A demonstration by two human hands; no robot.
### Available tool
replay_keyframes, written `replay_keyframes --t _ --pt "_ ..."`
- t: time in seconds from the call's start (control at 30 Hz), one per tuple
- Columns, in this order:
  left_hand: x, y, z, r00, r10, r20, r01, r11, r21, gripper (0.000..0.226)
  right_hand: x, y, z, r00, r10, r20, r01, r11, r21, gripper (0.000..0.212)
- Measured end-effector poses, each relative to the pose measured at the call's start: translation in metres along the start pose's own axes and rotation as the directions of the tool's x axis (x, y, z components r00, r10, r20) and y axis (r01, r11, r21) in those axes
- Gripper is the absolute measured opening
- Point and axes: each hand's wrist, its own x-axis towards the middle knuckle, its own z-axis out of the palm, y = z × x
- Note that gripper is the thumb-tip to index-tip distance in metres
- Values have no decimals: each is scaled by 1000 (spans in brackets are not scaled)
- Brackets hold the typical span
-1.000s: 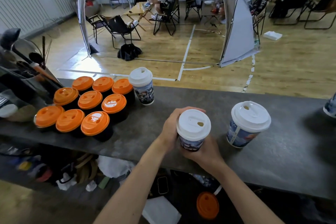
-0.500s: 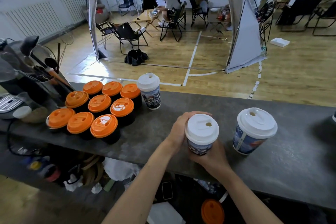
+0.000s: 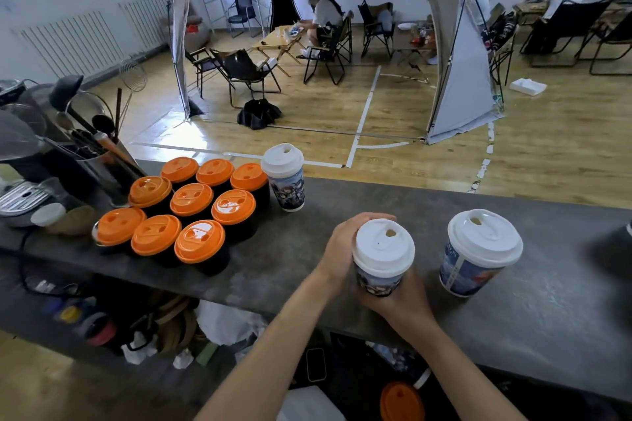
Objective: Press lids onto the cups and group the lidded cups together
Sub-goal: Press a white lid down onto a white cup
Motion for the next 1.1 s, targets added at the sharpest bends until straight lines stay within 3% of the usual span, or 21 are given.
replay_keyframes --t 0.07,0.13,0.3,0.4,0.47,0.53,0.63,0.73,0.83,0.93,1.0,1.1 --pt "5 5 -6 993 -26 111 22 999 42 43 0 0 -1 1000 -5 3 5 1000 -2 92" --pt "3 6 -4 994 -22 106 19 999 27 43 -1 -1 1 1000 -11 -2 11 1000 -4 92" --pt "-10 -12 8 977 144 -156 -147 989 -10 34 -2 -2 4 999 -4 -54 6 1000 31 96" --pt "-12 -22 9 957 182 -227 -176 983 46 34 -1 -3 4 999 -4 -43 5 1000 23 99" --pt "-6 -12 4 974 136 -182 -126 990 68 31 1 -1 3 1000 4 -27 -4 1000 10 98" --pt "2 5 -1 999 21 -35 -19 998 64 31 1 1 1 1000 11 -8 -11 1000 -1 96" --pt "2 15 -5 980 -143 142 133 988 81 42 -1 2 0 1000 20 3 -20 1000 -1 97" --pt "-4 15 -1 988 -147 46 147 989 21 46 -3 -3 1 999 28 -20 -27 999 20 95" --pt "-13 12 10 993 -49 -103 46 998 -30 50 -4 -4 3 996 30 -84 -25 998 64 94" --pt "-15 0 17 976 46 -214 -53 998 -26 35 -3 -1 3 996 35 -80 -31 998 55 94" --pt "-11 1 12 989 -3 -151 -4 999 -43 30 -2 2 2 997 45 -62 -42 998 48 95" --pt "2 16 -1 989 -120 90 117 992 40 39 -1 3 0 999 42 -29 -41 999 31 93"
